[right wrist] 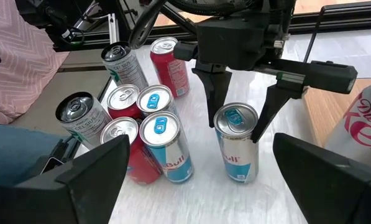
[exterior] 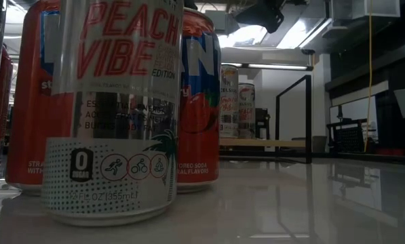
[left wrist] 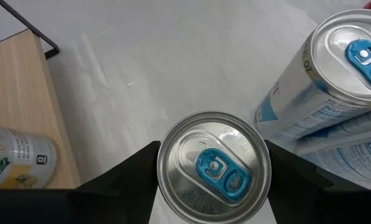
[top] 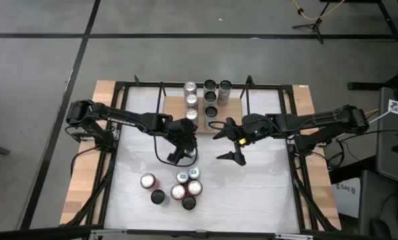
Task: Place canned beverage on shelf
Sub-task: Put the blue soda can onto the shelf
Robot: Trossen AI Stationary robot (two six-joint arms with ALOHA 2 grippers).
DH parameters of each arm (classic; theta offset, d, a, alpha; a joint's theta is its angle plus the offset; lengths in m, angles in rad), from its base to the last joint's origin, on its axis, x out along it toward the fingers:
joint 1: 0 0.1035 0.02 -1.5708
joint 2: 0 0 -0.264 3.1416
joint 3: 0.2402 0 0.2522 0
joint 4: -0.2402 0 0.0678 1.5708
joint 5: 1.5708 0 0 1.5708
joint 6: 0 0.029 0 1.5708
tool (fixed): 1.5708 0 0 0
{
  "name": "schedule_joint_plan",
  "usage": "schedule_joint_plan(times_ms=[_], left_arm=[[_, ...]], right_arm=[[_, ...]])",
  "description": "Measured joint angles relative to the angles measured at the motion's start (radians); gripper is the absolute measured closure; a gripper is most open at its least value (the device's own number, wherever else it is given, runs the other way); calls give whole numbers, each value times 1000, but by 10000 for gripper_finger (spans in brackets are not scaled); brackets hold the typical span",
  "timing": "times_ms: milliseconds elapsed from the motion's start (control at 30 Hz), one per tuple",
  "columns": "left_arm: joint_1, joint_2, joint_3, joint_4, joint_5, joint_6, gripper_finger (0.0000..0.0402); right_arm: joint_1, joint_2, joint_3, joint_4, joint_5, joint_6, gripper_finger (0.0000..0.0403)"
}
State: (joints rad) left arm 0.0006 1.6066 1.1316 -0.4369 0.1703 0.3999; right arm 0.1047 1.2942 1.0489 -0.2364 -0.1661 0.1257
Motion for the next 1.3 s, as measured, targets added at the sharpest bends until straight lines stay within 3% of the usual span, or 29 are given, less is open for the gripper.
schedule_joint_plan(times_ms=[967, 1300], left_arm=[[-7, 2, 0, 5, -13, -4, 166], [-7, 2, 0, 14, -30, -4, 103]], right_arm=[[0, 0, 0, 0, 1, 0, 13], [0, 0, 0, 0, 1, 0, 13]])
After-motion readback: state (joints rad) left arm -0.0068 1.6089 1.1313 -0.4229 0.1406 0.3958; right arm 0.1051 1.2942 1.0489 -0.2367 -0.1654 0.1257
